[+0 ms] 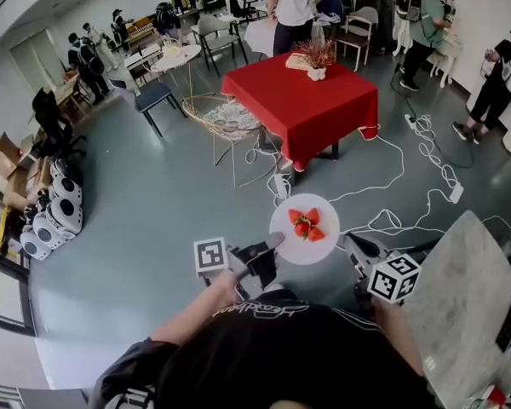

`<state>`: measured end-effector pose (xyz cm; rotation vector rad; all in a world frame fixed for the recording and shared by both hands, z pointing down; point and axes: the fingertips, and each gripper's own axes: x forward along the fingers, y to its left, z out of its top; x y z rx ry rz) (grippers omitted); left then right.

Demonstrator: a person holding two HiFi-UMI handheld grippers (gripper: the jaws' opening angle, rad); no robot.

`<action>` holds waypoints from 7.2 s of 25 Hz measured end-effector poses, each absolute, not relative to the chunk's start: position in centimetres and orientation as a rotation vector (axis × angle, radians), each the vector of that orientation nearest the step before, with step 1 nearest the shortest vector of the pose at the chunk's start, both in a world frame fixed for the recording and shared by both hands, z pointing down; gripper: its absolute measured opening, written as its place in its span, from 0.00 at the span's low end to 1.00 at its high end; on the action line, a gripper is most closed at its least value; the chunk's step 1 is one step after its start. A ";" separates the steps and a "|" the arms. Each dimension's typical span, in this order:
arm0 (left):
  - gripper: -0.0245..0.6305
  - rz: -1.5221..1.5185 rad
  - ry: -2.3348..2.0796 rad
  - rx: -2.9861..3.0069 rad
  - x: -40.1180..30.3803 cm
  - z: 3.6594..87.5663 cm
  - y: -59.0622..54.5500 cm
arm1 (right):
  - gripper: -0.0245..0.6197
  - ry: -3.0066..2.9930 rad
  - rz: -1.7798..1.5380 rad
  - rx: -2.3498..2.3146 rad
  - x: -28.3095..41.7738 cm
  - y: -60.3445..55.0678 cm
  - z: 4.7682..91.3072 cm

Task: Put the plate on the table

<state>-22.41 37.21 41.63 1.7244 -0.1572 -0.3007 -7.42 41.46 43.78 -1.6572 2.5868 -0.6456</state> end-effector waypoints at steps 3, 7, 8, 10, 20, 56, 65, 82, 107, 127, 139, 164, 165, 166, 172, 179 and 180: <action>0.06 -0.289 -0.161 1.719 -22.2 41.8 37.0 | 0.05 2.582 -0.634 -1.679 -7.2 41.5 43.8; 0.06 -0.286 -0.156 1.706 -22.1 41.8 36.3 | 0.05 2.556 -0.653 -1.681 -7.1 41.1 43.8; 0.06 -0.283 -0.152 1.703 -22.1 41.8 36.2 | 0.05 2.555 -0.663 -1.679 -7.1 41.0 43.8; 0.06 -0.280 -0.148 1.703 -21.6 41.8 35.9 | 0.05 2.558 -0.672 -1.673 -6.8 40.8 43.7; 0.06 -0.302 -0.136 1.687 -19.2 41.6 31.7 | 0.05 2.548 -0.660 -1.683 -4.2 37.1 42.9; 0.06 -0.270 -0.103 1.630 -9.7 43.1 -7.8 | 0.05 2.414 -0.757 -1.830 5.1 0.1 44.1; 0.06 -0.351 -0.171 1.623 -11.1 43.0 -11.6 | 0.05 2.490 -0.733 -1.753 4.7 -4.2 43.4; 0.06 -0.485 -0.382 1.563 -7.6 44.4 -23.1 | 0.05 2.662 -0.831 -1.545 11.2 -19.4 44.8; 0.06 -0.615 -0.566 1.562 1.3 43.1 -35.1 | 0.05 2.776 -0.880 -1.316 21.2 -33.5 45.3; 0.06 -0.590 -0.734 1.455 5.3 52.2 -44.0 | 0.05 2.856 -1.020 -1.228 24.9 -37.3 50.6; 0.06 -0.452 -0.901 1.362 5.6 60.1 -45.8 | 0.05 2.852 -1.094 -1.266 27.8 -37.2 53.0; 0.18 -0.401 -0.958 1.273 5.4 64.3 -46.5 | 0.05 2.839 -1.123 -1.284 29.4 -37.3 54.1; 0.22 -0.405 -0.949 1.285 5.6 64.1 -46.7 | 0.05 2.837 -1.124 -1.285 29.5 -37.3 54.1; 0.26 -0.409 -0.939 1.298 5.8 63.8 -46.8 | 0.05 2.836 -1.124 -1.285 29.5 -37.2 54.2; 0.46 -0.409 -0.895 1.381 6.5 62.6 -47.1 | 0.05 2.845 -1.116 -1.299 29.4 -36.8 54.3; 0.49 -0.410 -0.865 1.404 6.8 62.2 -47.3 | 0.05 2.864 -1.104 -1.297 29.1 -36.8 54.4; 0.49 -0.393 -0.868 1.421 7.0 62.1 -47.2 | 0.05 2.870 -1.103 -1.296 28.9 -36.9 54.4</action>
